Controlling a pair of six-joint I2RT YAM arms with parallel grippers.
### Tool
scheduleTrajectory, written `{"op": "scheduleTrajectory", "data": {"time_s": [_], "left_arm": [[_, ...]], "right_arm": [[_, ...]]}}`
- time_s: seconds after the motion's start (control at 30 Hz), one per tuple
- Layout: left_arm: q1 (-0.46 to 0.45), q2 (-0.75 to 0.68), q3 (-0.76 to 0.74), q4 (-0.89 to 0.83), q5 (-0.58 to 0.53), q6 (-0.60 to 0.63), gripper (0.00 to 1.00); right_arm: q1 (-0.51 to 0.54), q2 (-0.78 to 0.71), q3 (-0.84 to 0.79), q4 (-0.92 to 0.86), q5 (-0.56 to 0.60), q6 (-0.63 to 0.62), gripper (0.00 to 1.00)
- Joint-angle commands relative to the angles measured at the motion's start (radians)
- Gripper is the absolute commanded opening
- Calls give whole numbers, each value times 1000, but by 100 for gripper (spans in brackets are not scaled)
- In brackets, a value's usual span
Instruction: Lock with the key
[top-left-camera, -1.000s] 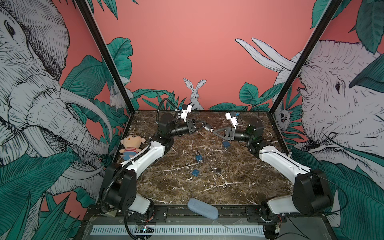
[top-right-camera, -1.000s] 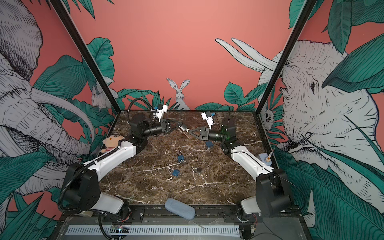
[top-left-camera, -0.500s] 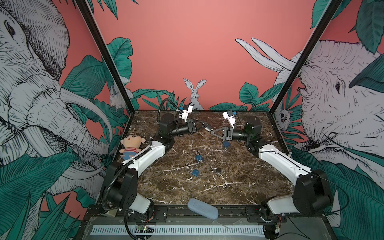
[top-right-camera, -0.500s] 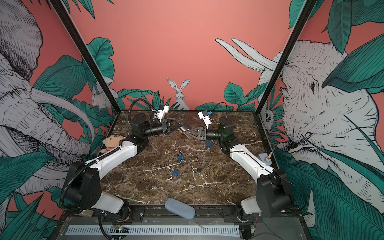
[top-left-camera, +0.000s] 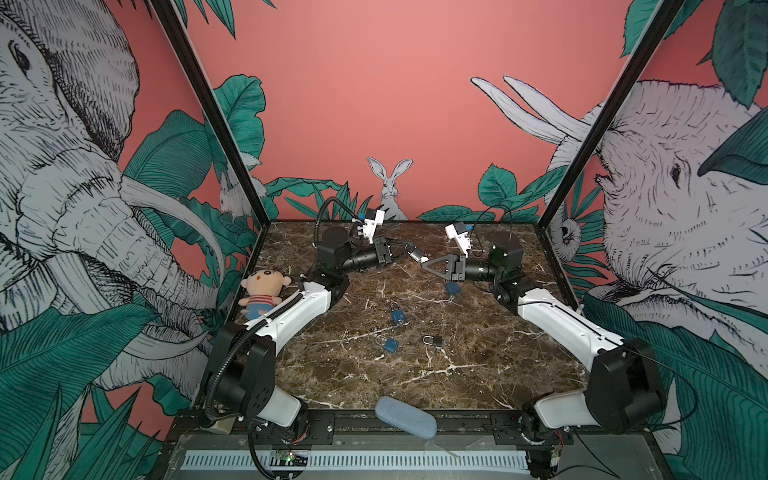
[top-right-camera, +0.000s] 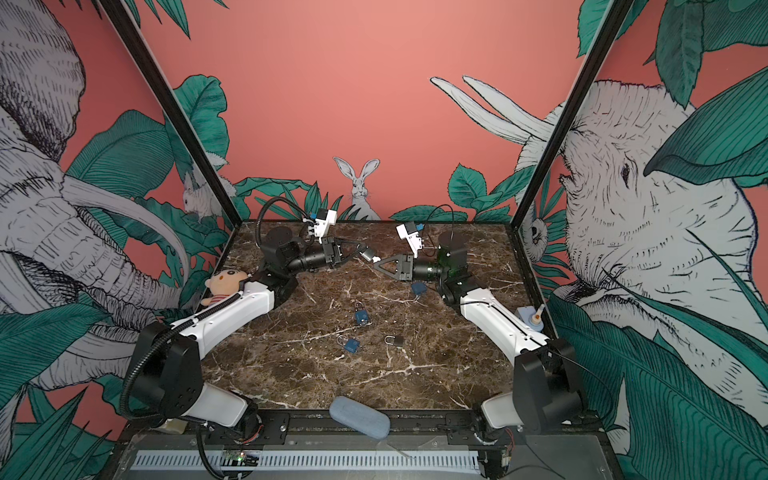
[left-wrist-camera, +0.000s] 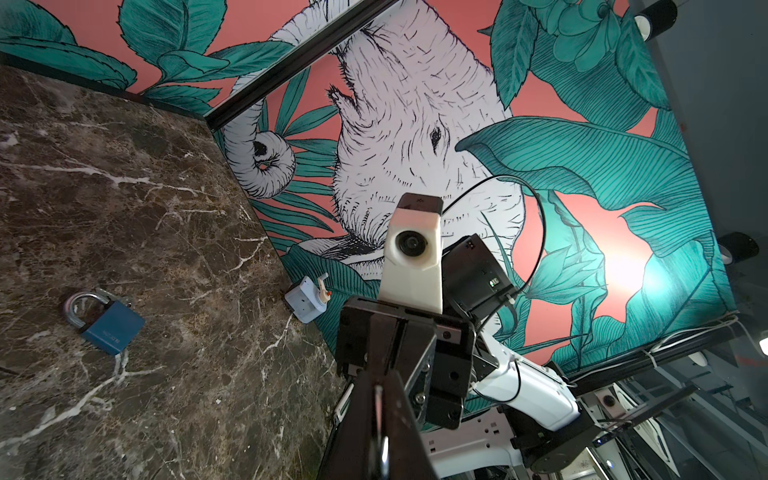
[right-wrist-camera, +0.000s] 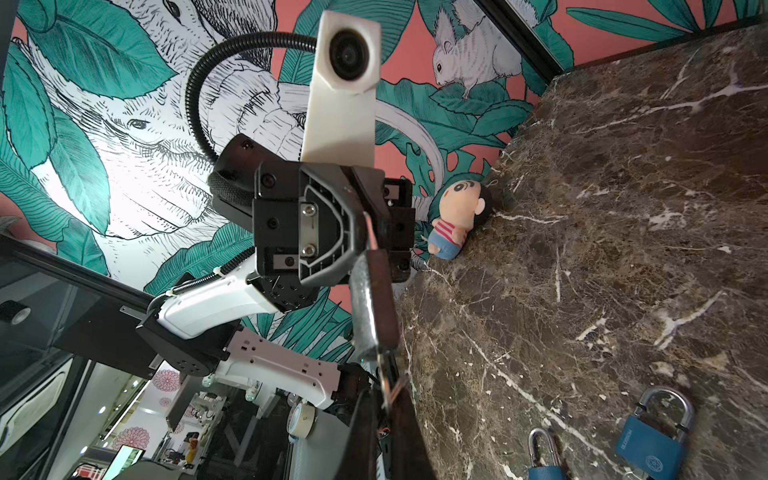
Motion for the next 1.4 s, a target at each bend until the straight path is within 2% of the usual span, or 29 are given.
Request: {"op": "scheduleTrajectory", "data": {"time_s": [0.0, 0.33, 0.9, 1.0, 1.17, 1.27, 1.37], "left_arm": [[15, -13, 16, 76, -1, -36, 0], [60, -23, 20, 95, 8, -64, 0], [128, -32, 4, 164, 15, -127, 0], [134, -46, 5, 39, 15, -43, 0], [119, -41, 57, -416, -4, 270, 0], [103, 11, 64, -522, -26, 354, 0], [82, 102, 68, -526, -29, 377, 0]], "right_arm": [[-12, -28, -8, 54, -15, -8, 0], [-40, -42, -62, 149, -35, 63, 0], [-46, -59, -95, 102, -36, 38, 0], [-56, -70, -101, 6, -1, -25, 0], [-73, -75, -102, -138, 77, -122, 0], [-83, -69, -100, -176, 117, -140, 0], [-96, -59, -105, -199, 154, -143, 0]]}}
